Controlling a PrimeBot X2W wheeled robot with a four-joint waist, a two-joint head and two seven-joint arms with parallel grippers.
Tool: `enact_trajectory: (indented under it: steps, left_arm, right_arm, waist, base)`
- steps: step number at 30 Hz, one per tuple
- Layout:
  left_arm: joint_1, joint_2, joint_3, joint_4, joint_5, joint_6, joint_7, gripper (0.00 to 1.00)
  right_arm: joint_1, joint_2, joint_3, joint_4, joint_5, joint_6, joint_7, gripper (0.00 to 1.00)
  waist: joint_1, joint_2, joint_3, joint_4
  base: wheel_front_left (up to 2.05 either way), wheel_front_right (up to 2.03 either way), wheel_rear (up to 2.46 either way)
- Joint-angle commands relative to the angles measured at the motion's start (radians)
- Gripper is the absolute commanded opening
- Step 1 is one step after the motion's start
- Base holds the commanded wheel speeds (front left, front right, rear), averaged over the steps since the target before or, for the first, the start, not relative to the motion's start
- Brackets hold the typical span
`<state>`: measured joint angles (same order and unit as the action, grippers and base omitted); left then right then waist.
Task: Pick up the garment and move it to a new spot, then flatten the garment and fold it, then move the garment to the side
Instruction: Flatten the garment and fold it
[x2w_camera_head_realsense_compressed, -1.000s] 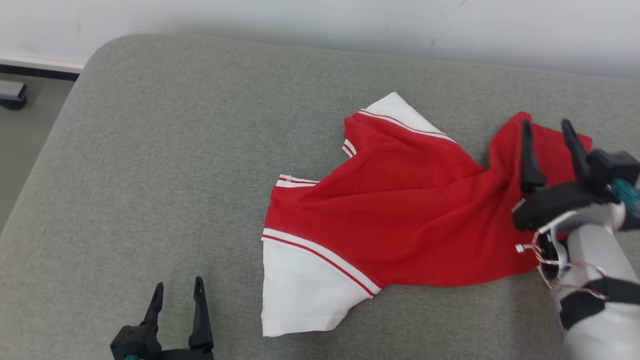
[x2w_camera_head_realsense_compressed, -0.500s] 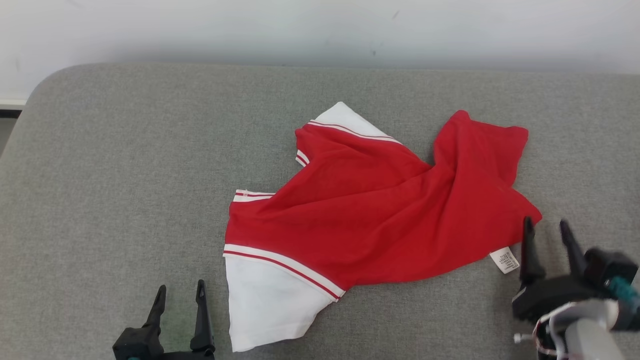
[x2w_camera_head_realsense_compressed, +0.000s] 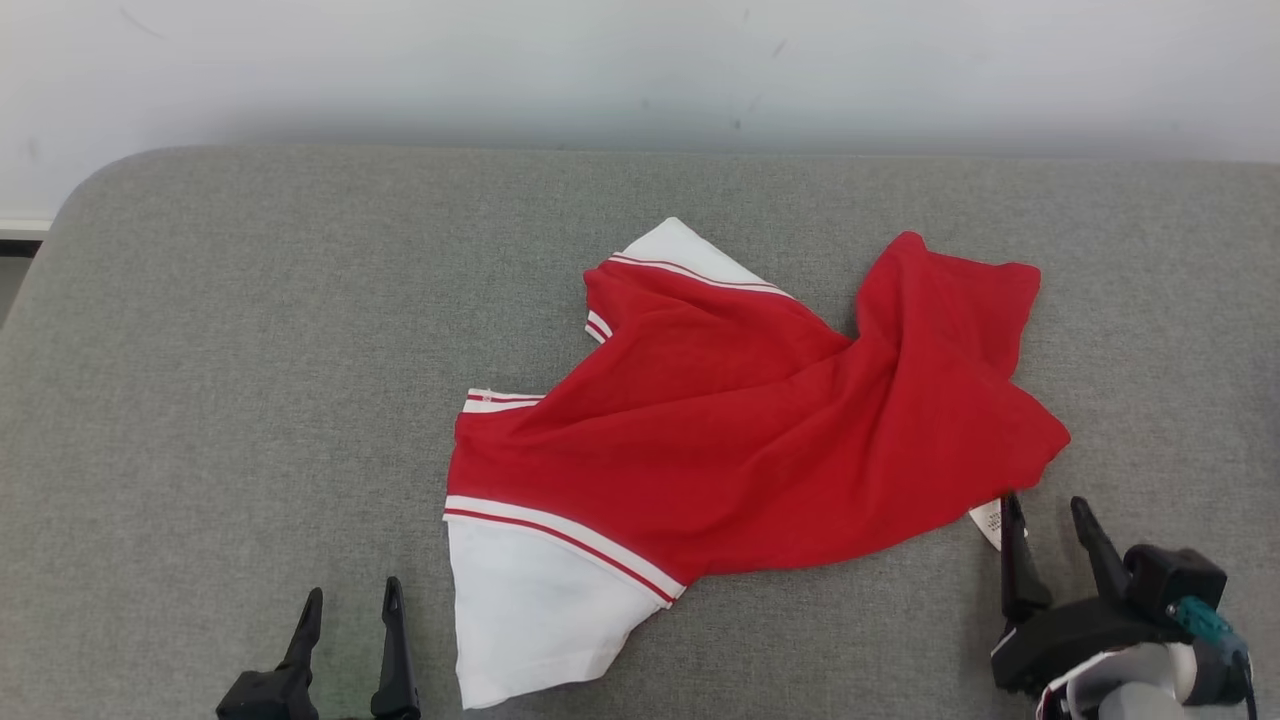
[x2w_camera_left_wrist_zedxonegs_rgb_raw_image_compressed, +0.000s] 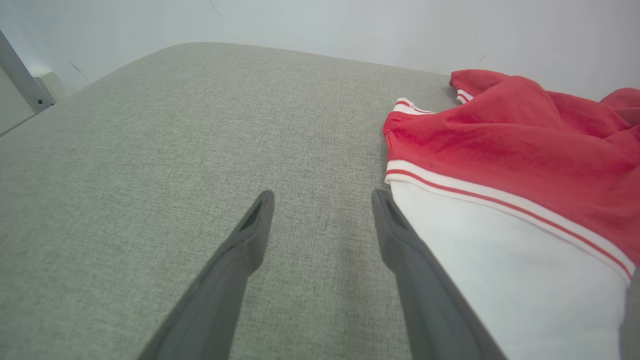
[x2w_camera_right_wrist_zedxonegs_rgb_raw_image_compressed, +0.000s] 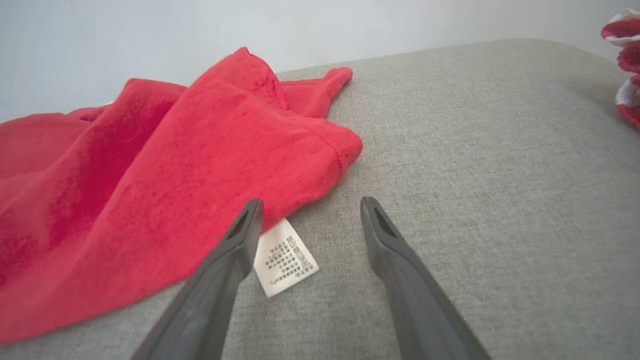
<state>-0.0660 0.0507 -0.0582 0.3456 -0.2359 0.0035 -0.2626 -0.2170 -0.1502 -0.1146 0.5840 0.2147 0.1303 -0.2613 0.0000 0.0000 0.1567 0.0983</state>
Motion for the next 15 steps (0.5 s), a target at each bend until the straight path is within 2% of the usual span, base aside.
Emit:
enact_trajectory:
  steps: [1,5,13,14,15]
  left_arm:
    - [-0.005,-0.001,0.000,0.002,0.008,-0.001,-0.003,1.00]
    - [-0.010,-0.001,-0.002,0.000,0.010,-0.003,-0.003,1.00]
    - [-0.018,0.000,-0.005,0.001,0.010,-0.004,-0.003,1.00]
    - [-0.017,-0.001,-0.005,0.001,0.010,-0.003,-0.003,1.00]
    - [-0.017,-0.001,-0.004,0.000,0.011,-0.002,-0.003,1.00]
  right_arm:
    - [-0.023,0.003,-0.005,-0.006,0.004,0.001,-0.004,1.00]
    - [-0.062,-0.002,-0.020,0.020,-0.005,0.001,-0.005,1.00]
    - [-0.148,0.008,-0.048,0.149,-0.001,0.001,-0.005,0.99]
    - [-0.155,0.006,-0.051,0.155,-0.003,0.001,-0.005,0.91]
    - [-0.159,0.005,-0.055,0.160,-0.007,0.001,-0.005,0.47]
  waist:
    - [0.0000,0.0000,0.001,0.001]
    - [0.0000,0.0000,0.006,0.006]
    - [0.0000,0.0000,0.035,0.035]
    - [0.0000,0.0000,0.037,0.036]
    - [0.0000,0.0000,0.039,0.037]
  base:
    - [0.00,0.00,0.00]
    - [0.00,0.00,0.00]
    - [0.00,0.00,0.00]
    - [0.00,0.00,0.00]
    - [0.00,0.00,0.00]
